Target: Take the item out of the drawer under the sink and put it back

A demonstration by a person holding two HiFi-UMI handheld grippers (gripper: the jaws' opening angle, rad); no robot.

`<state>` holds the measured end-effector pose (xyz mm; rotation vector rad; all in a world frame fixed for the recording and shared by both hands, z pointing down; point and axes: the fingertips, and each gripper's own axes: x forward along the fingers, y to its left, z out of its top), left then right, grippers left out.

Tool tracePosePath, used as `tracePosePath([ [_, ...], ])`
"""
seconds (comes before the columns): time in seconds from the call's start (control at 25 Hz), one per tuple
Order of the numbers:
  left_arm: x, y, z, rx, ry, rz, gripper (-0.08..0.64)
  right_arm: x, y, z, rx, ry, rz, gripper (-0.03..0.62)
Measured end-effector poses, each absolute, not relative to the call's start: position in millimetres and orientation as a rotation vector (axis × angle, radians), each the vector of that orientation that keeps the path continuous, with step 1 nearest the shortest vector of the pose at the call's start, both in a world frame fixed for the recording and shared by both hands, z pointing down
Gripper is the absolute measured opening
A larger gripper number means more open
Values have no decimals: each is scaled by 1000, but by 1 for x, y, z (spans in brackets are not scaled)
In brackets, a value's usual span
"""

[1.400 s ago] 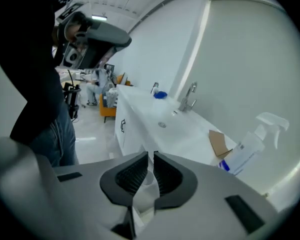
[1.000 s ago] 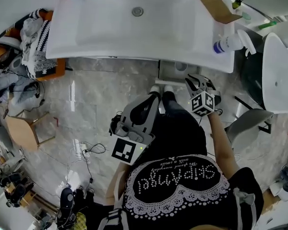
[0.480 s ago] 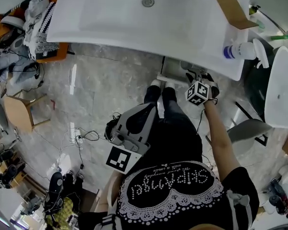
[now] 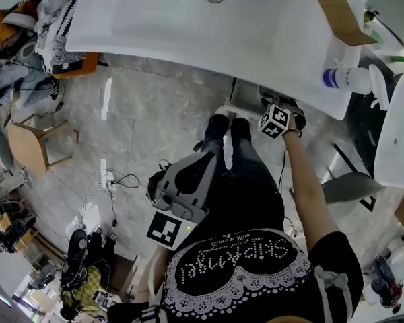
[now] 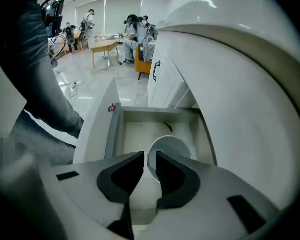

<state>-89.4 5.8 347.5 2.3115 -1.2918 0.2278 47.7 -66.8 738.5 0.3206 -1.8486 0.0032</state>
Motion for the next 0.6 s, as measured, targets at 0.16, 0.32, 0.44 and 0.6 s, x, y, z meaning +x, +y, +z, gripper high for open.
tracePosePath([
  [0.16, -88, 5, 353, 2285, -1310, 236, 5, 52, -66, 754, 294, -1833, 21, 74],
  [0.32, -93, 2, 355, 2259, -1327, 240, 5, 53, -68, 762, 285, -1823, 40, 74],
  [0.44, -97, -2, 355, 2245, -1336, 240, 5, 52, -70, 766, 269, -1808, 44, 72],
  [0.6, -99, -4, 357, 2232, -1337, 239, 5, 52, -73, 768, 243, -1788, 7, 69],
])
